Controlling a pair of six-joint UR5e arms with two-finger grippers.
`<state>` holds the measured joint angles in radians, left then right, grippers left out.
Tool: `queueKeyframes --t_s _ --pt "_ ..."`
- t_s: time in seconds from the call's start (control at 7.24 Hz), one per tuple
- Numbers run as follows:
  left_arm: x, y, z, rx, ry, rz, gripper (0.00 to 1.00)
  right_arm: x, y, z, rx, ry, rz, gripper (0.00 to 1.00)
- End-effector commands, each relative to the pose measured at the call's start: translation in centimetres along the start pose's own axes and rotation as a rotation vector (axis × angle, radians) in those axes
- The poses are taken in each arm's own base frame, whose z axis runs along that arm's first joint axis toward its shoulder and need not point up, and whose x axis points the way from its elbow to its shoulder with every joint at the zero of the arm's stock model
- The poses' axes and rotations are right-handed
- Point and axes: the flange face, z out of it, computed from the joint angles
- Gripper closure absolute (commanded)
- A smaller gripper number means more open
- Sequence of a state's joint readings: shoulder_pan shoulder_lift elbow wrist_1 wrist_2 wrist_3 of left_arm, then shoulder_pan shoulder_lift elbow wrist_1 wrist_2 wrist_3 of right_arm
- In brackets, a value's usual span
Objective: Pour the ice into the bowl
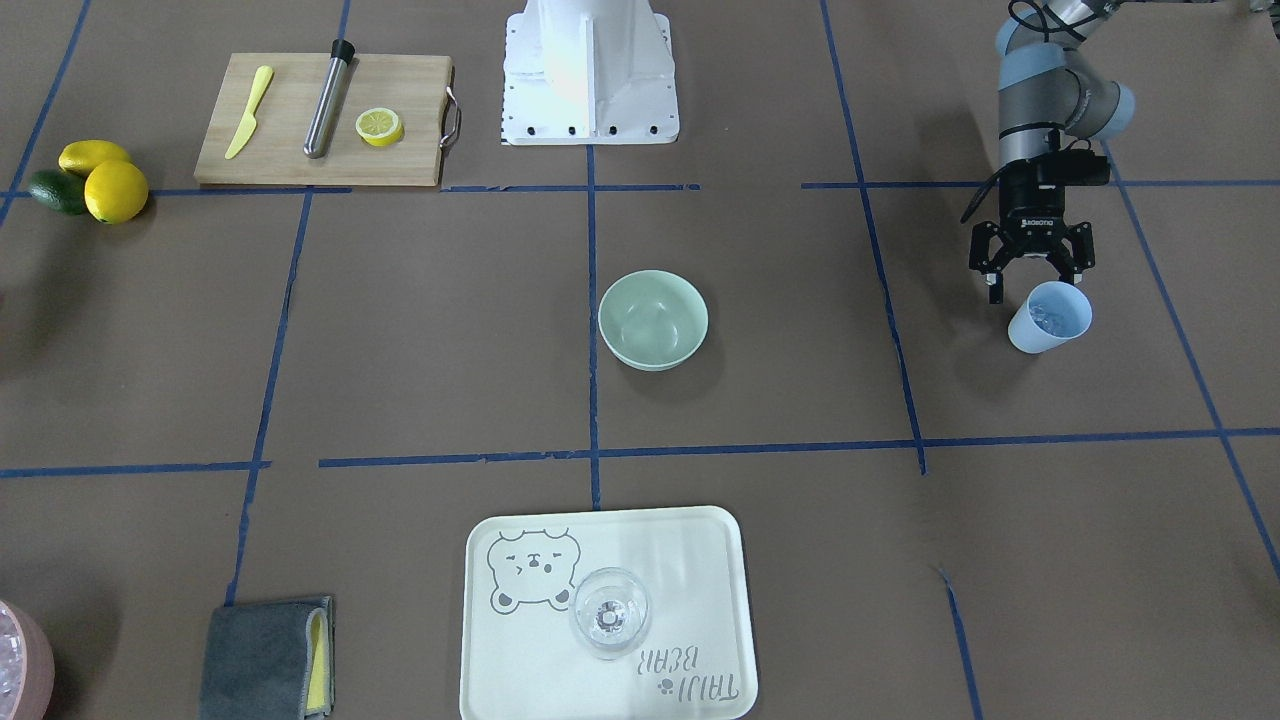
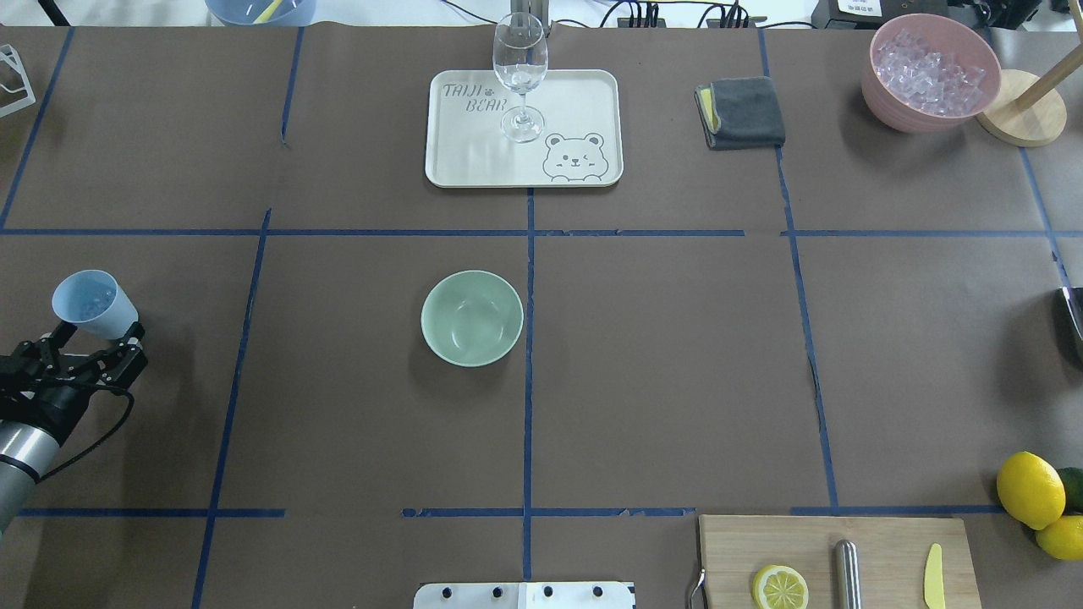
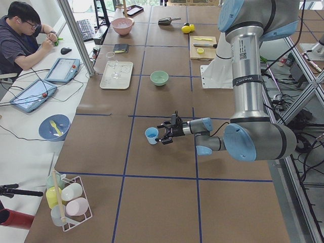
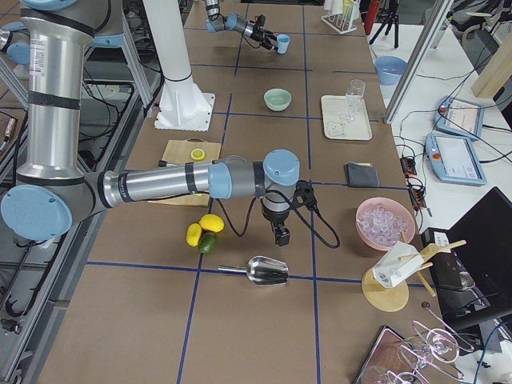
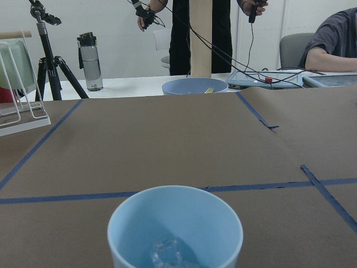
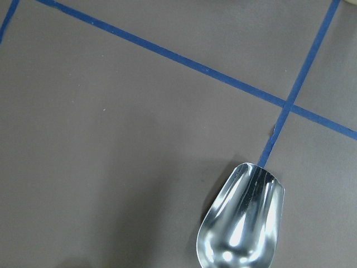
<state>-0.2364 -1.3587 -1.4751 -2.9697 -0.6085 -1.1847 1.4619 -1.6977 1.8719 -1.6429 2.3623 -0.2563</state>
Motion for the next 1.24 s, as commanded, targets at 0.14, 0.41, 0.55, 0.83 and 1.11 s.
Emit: queueKeyframes --t_s 0.14,0.41,0.55,0.83,1.11 --pt "-2.0 0.9 0.8 -0.002 -0.035 0.032 0.00 -0.1 -0.3 -0.1 0.004 0.001 -0.002 0.00" --pt "-2.3 0.5 1.3 0.004 -0.045 0.032 0.00 -0.1 -0.6 -0.4 0.009 0.004 -0.004 0.00" --pt "-2.2 0.5 1.4 0.001 -0.045 0.030 0.00 0.1 -0.6 -0.5 0.011 0.007 -0.004 0.00" --pt "-0.3 0.4 2.0 0.001 -0.027 0.001 0.00 0.1 -0.5 -0.7 0.014 0.008 -0.001 0.00" --pt "-0.4 0.3 2.9 0.004 -0.039 -0.003 0.00 0.2 -0.6 -0.7 0.015 0.010 0.000 0.00"
